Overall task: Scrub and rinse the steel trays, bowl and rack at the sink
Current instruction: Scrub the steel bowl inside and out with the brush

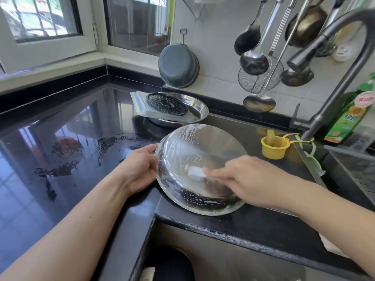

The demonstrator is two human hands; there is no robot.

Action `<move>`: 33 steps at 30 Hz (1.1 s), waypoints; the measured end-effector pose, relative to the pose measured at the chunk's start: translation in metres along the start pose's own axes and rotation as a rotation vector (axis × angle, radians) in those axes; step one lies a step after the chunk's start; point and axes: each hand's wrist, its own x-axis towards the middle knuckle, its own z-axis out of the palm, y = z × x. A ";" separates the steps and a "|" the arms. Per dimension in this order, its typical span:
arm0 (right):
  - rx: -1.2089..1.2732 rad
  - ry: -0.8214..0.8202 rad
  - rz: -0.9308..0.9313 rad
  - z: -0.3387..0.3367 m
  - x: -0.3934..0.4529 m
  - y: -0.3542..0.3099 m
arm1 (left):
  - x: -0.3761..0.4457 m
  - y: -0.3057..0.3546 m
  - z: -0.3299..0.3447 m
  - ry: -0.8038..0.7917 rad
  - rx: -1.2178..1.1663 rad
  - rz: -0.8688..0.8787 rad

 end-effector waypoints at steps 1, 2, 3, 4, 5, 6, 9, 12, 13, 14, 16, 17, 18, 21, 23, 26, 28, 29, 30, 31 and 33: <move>-0.004 0.014 0.044 -0.001 0.007 0.003 | 0.000 0.000 0.000 0.000 0.005 -0.001; -0.013 0.025 0.063 -0.001 0.010 0.004 | -0.001 0.000 0.000 -0.002 0.007 -0.004; -0.014 0.018 0.052 0.000 0.010 0.003 | -0.002 0.000 0.001 -0.007 0.008 -0.006; 0.001 -0.012 0.029 -0.001 0.007 -0.001 | -0.002 0.000 0.001 -0.008 0.007 -0.007; 0.016 -0.054 -0.003 -0.004 0.002 -0.009 | -0.003 0.001 0.001 -0.007 0.005 -0.005; 0.017 -0.085 -0.029 -0.007 -0.001 -0.016 | -0.003 0.001 0.001 -0.003 0.002 -0.004; -0.063 -0.085 0.001 -0.017 0.011 -0.013 | 0.000 0.001 0.000 0.004 -0.002 -0.005; -0.056 -0.023 0.062 -0.015 0.022 -0.010 | 0.000 0.000 0.000 0.011 0.010 -0.010; -0.045 -0.021 0.041 -0.012 0.022 -0.015 | 0.000 0.000 0.000 0.014 0.013 -0.008; -0.028 -0.030 0.009 -0.008 0.021 -0.023 | 0.000 0.000 0.000 0.019 0.015 -0.002; -0.001 -0.043 -0.043 -0.004 0.023 -0.037 | 0.000 0.000 0.000 0.022 0.018 0.006; -0.001 -0.033 -0.049 -0.003 0.028 -0.038 | 0.001 -0.001 0.000 0.021 0.022 0.007; 0.005 -0.019 -0.044 -0.004 0.032 -0.037 | 0.001 0.000 0.000 0.019 0.026 0.007; 0.009 -0.014 -0.065 -0.002 0.027 -0.037 | 0.002 -0.001 -0.001 0.021 0.034 0.002; 0.012 -0.029 -0.105 0.003 0.006 -0.039 | 0.002 -0.001 -0.002 0.030 0.037 0.002; -0.001 -0.067 -0.080 0.006 -0.026 -0.027 | 0.003 -0.002 -0.001 0.039 0.046 0.005; -0.030 -0.096 -0.054 0.007 -0.037 -0.018 | 0.004 -0.002 -0.001 0.037 0.054 0.002; -0.056 -0.108 -0.055 0.010 -0.038 -0.018 | 0.004 -0.002 -0.002 0.038 0.057 0.003; -0.078 -0.110 -0.064 0.014 -0.037 -0.020 | 0.004 -0.002 -0.003 0.042 0.059 0.004; -0.085 -0.090 -0.079 0.019 -0.034 -0.024 | 0.004 -0.002 -0.003 0.042 0.062 0.003; -0.083 0.005 -0.125 0.028 -0.025 -0.031 | 0.003 -0.002 -0.002 0.039 0.063 0.002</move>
